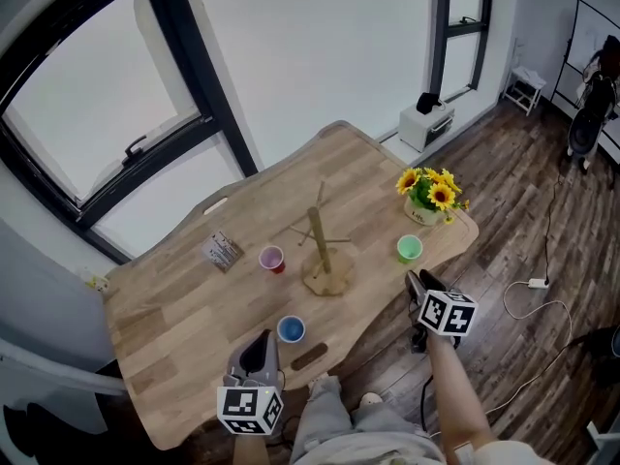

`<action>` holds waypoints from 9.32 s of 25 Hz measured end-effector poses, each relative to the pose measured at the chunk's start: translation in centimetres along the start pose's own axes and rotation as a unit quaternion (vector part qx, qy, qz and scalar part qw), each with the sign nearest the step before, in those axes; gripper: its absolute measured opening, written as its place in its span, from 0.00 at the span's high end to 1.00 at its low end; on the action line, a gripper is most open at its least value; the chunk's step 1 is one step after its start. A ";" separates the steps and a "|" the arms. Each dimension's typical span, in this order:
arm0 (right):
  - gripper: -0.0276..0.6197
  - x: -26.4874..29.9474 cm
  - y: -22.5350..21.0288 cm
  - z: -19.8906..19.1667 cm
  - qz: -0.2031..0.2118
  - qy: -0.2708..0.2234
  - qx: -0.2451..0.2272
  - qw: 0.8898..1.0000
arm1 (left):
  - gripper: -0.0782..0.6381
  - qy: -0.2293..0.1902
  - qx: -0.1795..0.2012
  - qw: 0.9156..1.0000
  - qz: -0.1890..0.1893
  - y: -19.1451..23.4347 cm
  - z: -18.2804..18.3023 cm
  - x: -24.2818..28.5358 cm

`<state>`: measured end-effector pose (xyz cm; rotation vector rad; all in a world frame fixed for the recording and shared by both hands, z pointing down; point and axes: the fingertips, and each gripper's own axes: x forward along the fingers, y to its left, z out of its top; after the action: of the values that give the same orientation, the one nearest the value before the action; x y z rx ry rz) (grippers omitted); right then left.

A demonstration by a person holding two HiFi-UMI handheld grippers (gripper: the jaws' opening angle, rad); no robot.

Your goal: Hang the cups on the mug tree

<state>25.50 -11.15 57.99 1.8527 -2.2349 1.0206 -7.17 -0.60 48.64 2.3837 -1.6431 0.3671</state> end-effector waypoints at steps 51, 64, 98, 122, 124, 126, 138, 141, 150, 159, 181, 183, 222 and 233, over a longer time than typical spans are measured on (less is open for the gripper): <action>0.93 10.5 -10.3 -3.5 -0.120 0.018 0.347 0.930 | 0.89 0.072 0.030 0.981 -0.176 1.0 -1.0 13.4; 0.93 10.0 -8.8 -0.4 -0.091 0.010 0.316 0.945 | 0.89 0.068 0.027 0.983 -0.170 1.8 -0.9 12.7; 0.93 8.5 3.2 6.1 -0.029 -0.006 0.027 0.999 | 0.89 0.055 0.009 0.988 -0.144 1.7 -0.5 10.3; 0.93 6.3 11.1 8.1 -0.033 -0.058 -0.323 0.944 | 0.89 0.042 -0.021 0.992 -0.118 2.2 -0.3 8.2; 0.93 6.3 11.5 8.2 -0.034 -0.059 -0.343 0.937 | 0.89 0.038 -0.024 0.993 -0.112 2.5 -0.2 8.0; 0.93 6.4 11.9 8.4 -0.034 -0.060 -0.359 0.931 | 0.89 0.036 -0.027 0.993 -0.107 2.8 -0.1 7.8; 0.93 7.6 13.1 11.2 -0.043 -0.081 -0.410 0.908 | 0.89 0.030 -0.033 0.995 -0.085 4.3 -0.1 6.9; 0.93 7.8 13.7 12.1 -0.043 -0.088 -0.416 0.904 | 0.89 0.029 -0.035 0.996 -0.079 4.7 0.0 6.8; 0.93 8.7 15.2 15.2 -0.045 -0.109 -0.434 0.893 | 0.89 0.033 -0.038 0.996 -0.071 5.3 -0.3 7.0; 0.93 9.8 16.7 17.2 -0.038 -0.123 -0.450 0.884 | 0.89 0.034 -0.041 0.996 -0.067 5.5 -0.5 7.3; 0.93 10.5 20.6 15.8 -0.014 -0.136 -0.524 0.840 | 0.89 0.038 -0.051 0.997 -0.049 5.8 -1.2 6.8; 0.93 10.4 20.8 15.5 -0.013 -0.139 -0.529 0.837 | 0.89 0.039 -0.051 0.997 -0.048 5.8 -1.3 6.8; 0.92 9.0 20.7 11.4 -0.001 -0.128 -0.549 0.826 | 0.89 0.042 -0.052 0.997 -0.045 5.3 -2.0 6.4; 0.92 8.6 20.9 10.2 0.006 -0.120 -0.548 0.828 | 0.89 0.042 -0.052 0.997 -0.047 5.3 -1.9 6.4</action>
<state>8.02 -22.64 44.66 1.3927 -2.1324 -0.5273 -10.12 -7.50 52.73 2.3267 -1.4724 0.3508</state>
